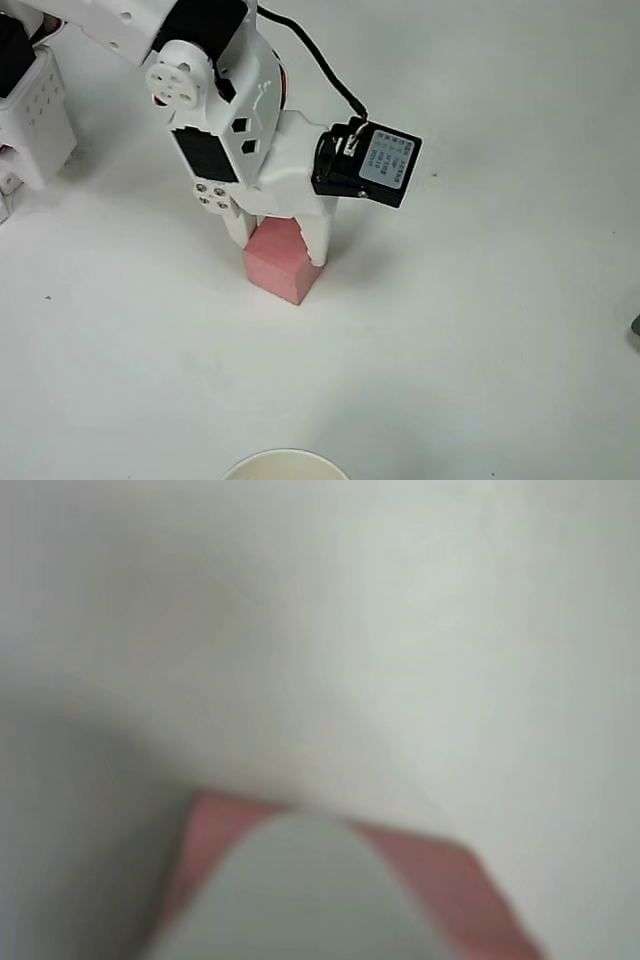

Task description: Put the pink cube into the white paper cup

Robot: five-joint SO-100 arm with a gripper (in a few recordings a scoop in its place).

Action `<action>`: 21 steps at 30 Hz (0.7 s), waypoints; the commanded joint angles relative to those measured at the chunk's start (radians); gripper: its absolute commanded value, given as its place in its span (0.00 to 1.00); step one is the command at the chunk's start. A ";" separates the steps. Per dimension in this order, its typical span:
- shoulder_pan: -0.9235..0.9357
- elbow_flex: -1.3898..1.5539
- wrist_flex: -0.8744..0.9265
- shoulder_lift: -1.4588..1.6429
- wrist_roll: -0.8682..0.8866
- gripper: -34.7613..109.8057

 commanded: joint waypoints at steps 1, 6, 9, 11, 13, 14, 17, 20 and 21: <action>0.041 -0.161 0.048 0.069 -0.052 0.33; 0.104 -0.336 0.199 0.063 -0.110 0.33; 0.144 -0.420 0.259 0.058 -0.144 0.33; 0.169 -0.463 0.284 0.052 -0.167 0.33; 0.193 -0.502 0.304 0.048 -0.181 0.33; 0.206 -0.517 0.310 0.044 -0.190 0.33; 0.235 -0.560 0.311 0.028 -0.213 0.33; 0.259 -0.630 0.334 -0.018 -0.235 0.33; 0.267 -0.658 0.347 -0.037 -0.239 0.33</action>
